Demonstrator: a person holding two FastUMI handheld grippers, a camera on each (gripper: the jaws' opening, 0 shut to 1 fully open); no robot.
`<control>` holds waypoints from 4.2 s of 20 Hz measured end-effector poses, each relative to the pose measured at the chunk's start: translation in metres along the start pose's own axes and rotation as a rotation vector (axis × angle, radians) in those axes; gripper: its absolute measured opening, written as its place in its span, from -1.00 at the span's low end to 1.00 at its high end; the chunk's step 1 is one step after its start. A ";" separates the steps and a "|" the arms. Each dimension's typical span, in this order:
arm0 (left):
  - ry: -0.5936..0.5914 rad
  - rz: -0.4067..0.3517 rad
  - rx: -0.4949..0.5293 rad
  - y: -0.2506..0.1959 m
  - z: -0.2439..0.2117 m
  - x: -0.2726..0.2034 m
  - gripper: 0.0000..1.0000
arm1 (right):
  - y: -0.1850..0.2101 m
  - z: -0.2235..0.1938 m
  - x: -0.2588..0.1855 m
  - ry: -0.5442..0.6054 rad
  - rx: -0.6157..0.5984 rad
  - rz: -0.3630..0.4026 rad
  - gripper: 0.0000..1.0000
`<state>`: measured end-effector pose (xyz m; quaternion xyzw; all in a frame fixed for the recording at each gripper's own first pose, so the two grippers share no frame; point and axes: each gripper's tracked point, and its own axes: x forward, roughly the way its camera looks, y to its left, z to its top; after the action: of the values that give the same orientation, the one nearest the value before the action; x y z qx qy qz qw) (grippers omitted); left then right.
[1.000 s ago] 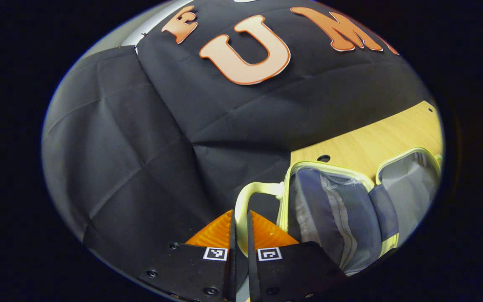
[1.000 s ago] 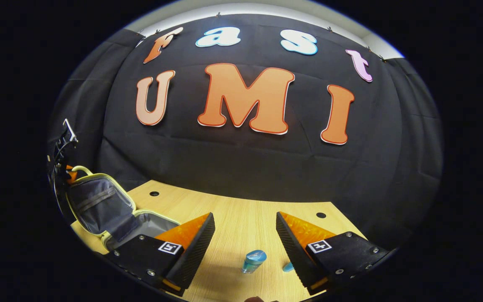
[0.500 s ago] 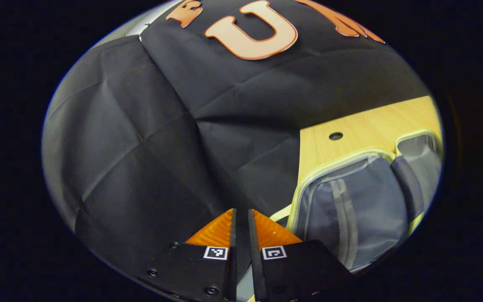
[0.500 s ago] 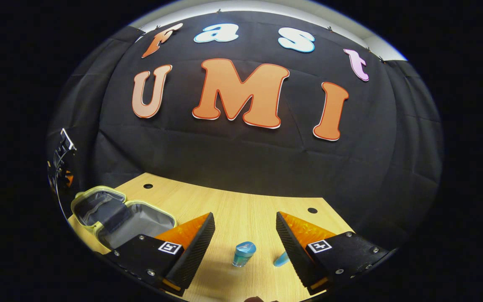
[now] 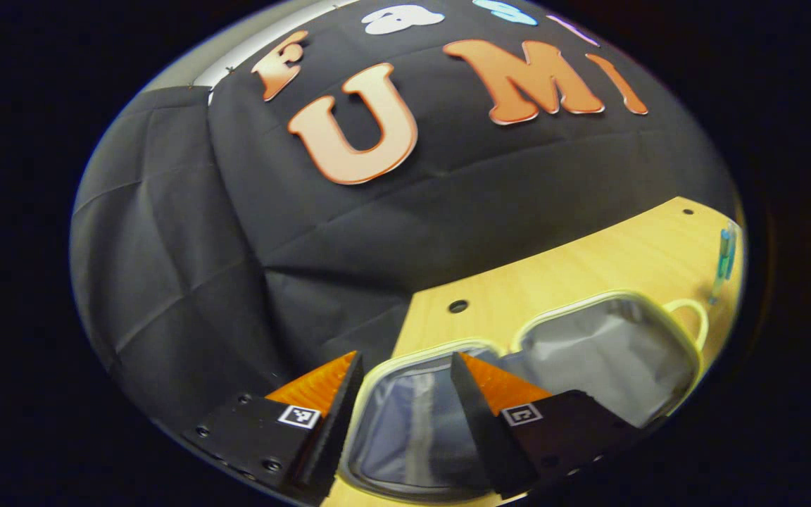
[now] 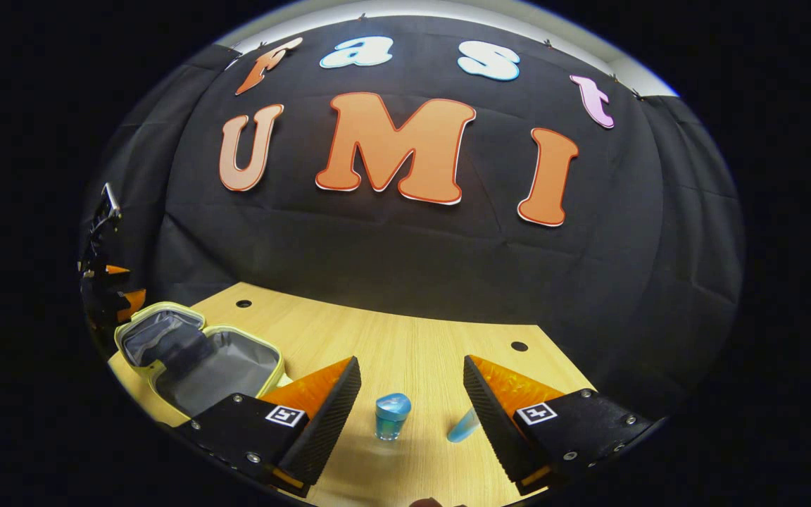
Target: First open the suitcase, pack the skin care products into it, and then close the suitcase.
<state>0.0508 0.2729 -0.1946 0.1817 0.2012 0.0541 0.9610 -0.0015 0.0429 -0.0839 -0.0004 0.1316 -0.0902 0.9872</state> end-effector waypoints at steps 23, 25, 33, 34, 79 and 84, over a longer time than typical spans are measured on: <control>-0.073 -0.687 -0.018 -0.444 0.060 -0.073 0.89 | -0.090 -0.115 0.046 0.158 0.010 -0.031 0.87; -0.058 -0.686 -0.026 -0.459 0.052 -0.062 0.90 | -0.092 -0.126 0.060 0.171 0.006 -0.023 0.87; -0.002 -0.744 -0.061 -0.515 0.036 -0.030 0.51 | -0.095 -0.172 0.090 0.255 0.019 0.023 0.88; -0.006 -0.740 -0.059 -0.520 0.035 -0.026 0.51 | -0.092 -0.177 0.091 0.263 0.019 0.031 0.88; 0.503 -0.398 -0.201 -0.150 -0.075 -0.033 -0.06 | 0.164 -0.064 0.031 0.272 0.118 0.502 -0.34; 0.660 -0.440 -0.188 -0.165 -0.104 -0.017 -0.05 | 0.198 -0.059 0.022 0.318 0.139 0.562 -0.34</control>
<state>-0.0017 0.1506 -0.3386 0.0184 0.5269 -0.0791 0.8460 0.0393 0.2347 -0.1518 0.1173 0.2727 0.1781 0.9382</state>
